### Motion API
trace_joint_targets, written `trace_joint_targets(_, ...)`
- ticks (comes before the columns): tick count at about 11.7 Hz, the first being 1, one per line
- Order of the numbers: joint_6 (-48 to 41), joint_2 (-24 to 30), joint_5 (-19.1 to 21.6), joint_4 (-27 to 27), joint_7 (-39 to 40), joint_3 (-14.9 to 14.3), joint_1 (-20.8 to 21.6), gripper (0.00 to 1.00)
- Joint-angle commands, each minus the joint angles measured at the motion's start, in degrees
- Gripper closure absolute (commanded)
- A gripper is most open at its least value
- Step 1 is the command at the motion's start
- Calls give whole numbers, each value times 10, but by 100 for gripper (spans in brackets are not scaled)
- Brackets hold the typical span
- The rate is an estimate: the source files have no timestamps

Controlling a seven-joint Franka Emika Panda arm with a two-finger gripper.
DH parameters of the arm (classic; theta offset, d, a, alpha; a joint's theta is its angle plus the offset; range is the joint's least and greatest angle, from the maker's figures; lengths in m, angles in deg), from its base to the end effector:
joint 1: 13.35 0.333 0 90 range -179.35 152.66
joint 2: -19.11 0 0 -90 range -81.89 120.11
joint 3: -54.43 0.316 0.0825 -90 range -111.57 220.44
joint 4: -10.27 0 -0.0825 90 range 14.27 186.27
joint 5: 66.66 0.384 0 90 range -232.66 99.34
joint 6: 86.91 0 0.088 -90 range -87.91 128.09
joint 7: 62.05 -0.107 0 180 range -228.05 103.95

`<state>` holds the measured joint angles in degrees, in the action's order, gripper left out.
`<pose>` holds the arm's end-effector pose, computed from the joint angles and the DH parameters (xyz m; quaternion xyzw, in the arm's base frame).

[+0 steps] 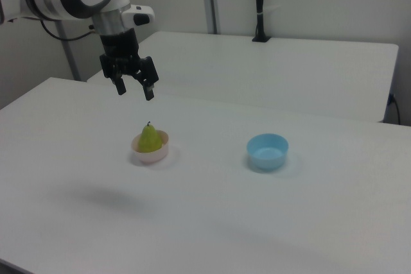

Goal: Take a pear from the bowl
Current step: 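Lower the open gripper over the green pear in the pink bowl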

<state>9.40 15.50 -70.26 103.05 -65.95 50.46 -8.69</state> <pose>0.5809 0.0021 0.5756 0.9991 -0.0245 0.0007 0.0334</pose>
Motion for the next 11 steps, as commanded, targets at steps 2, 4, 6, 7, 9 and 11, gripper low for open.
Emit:
trace_joint_targets(2, -5, 13, -10, 13, -4, -4, 5, 0)
trace_joint_targets(4, -4, 13, -10, 13, -4, -4, 5, 0)
trace_joint_targets(6, -3, 12, -9, 12, -4, -4, 5, 0)
trace_joint_targets(7, -2, 11, -9, 13, -4, -3, 5, 0)
trace_joint_targets(9, 17, 3, -6, 13, 22, -3, 6, 0)
trace_joint_targets(11, 35, -9, -2, 13, 55, -3, 7, 0)
